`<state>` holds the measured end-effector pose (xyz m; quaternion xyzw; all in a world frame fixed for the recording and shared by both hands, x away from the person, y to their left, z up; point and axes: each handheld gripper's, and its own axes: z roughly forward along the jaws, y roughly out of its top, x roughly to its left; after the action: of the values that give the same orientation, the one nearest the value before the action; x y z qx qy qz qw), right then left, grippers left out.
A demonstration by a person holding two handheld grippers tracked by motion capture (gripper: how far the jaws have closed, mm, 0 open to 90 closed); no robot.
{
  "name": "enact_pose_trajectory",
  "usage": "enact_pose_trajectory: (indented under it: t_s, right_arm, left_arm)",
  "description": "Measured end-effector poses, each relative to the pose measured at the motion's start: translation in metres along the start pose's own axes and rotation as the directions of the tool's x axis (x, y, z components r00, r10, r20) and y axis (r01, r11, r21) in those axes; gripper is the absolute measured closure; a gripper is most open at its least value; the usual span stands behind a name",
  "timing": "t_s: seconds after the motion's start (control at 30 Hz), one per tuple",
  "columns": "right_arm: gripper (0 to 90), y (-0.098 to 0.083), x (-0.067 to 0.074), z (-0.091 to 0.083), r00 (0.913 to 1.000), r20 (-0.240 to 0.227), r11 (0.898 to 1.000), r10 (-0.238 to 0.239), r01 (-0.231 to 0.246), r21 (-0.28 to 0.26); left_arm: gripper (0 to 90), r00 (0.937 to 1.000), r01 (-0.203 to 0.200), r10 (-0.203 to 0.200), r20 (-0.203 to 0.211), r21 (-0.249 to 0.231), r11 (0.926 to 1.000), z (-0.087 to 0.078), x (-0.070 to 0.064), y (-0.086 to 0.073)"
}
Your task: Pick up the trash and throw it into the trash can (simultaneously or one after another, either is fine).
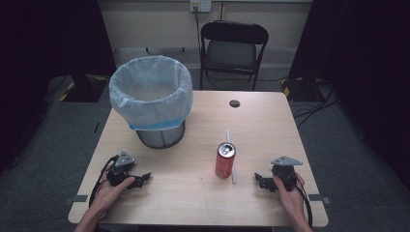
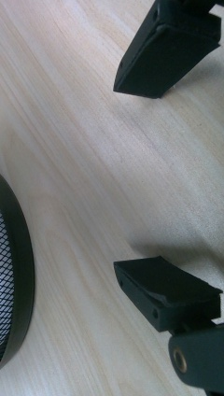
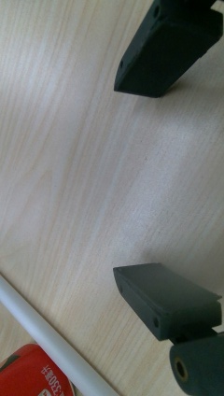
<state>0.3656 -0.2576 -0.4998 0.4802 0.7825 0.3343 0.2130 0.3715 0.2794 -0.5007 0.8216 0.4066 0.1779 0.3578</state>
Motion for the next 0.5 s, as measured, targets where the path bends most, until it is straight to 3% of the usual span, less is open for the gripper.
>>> enact_pose_trajectory:
  t_s: [0.5]
  right_arm:
    - [9.3, 0.0000, 0.0000, 0.0000, 1.0000, 0.000, 1.000, 0.001, -0.001, 0.000]
  left_arm:
    - [15.9, 1.0000, 0.001, -0.002, 0.007, 0.020, 0.9998, -0.0031, -0.0042, 0.0016]
